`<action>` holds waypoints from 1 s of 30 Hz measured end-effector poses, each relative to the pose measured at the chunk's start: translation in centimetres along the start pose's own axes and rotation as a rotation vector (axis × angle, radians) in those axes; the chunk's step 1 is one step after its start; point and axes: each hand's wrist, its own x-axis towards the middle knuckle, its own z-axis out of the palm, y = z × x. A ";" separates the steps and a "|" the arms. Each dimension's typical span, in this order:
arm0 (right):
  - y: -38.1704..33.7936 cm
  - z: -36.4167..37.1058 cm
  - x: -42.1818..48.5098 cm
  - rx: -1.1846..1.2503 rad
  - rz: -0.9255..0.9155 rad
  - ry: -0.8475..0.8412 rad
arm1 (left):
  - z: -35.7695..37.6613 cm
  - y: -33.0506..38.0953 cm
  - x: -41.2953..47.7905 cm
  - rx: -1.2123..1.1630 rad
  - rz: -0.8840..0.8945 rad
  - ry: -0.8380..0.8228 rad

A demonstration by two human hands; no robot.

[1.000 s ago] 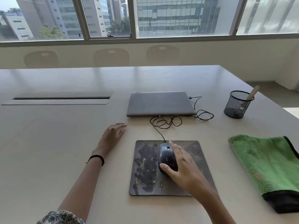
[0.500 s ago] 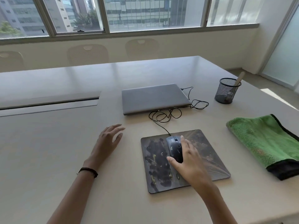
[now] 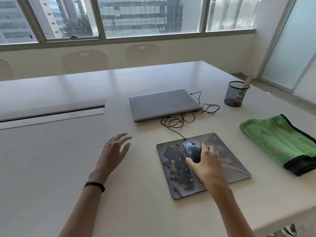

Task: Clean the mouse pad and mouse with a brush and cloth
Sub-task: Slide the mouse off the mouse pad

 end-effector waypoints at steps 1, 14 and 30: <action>-0.2 0.0 0.0 0.003 0.004 0.011 | -0.1 -0.3 0.0 -0.001 -0.014 -0.026; -0.7 0.2 -0.3 0.076 0.022 0.101 | -1.3 -3.4 0.0 -0.087 -0.145 -0.090; -4.7 2.3 -3.2 0.136 -0.159 0.054 | -1.5 -3.2 -0.2 -0.115 -0.161 -0.078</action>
